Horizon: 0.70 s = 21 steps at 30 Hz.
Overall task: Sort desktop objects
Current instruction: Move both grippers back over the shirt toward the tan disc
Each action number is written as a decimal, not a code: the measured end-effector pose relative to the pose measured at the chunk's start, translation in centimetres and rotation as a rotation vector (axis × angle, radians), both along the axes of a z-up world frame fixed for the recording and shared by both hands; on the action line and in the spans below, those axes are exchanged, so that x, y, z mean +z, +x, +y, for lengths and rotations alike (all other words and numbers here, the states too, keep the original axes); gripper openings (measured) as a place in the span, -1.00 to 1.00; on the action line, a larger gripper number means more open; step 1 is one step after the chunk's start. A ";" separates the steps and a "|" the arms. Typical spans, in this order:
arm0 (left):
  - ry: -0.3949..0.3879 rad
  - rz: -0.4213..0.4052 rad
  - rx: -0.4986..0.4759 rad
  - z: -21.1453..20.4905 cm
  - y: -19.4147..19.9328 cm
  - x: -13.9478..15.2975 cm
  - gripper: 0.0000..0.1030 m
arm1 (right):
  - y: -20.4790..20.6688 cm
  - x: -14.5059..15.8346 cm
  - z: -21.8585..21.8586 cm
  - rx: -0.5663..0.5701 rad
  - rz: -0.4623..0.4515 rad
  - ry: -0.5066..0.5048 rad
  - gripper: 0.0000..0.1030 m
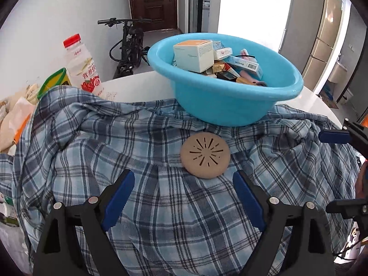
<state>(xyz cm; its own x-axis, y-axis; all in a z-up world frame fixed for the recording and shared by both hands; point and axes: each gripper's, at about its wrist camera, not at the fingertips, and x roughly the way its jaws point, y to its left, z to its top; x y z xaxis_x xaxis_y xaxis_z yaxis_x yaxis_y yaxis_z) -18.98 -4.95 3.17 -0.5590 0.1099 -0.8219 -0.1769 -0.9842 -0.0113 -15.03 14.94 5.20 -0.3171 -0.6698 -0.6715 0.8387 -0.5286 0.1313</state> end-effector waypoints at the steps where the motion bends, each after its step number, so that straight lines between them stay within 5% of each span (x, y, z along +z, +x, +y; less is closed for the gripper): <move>1: 0.012 -0.009 0.000 -0.2 0.2 -0.2 0.73 | 0.1 -0.2 -0.1 -0.005 0.002 0.004 0.77; 6: 0.052 -0.051 0.043 -1.1 0.4 -1.8 0.73 | 0.3 -0.7 -0.7 -0.029 0.027 0.000 0.89; 21: -0.013 -0.076 0.077 -2.7 1.3 -4.5 0.73 | -2.5 -5.4 -6.3 -0.099 -0.019 0.106 0.89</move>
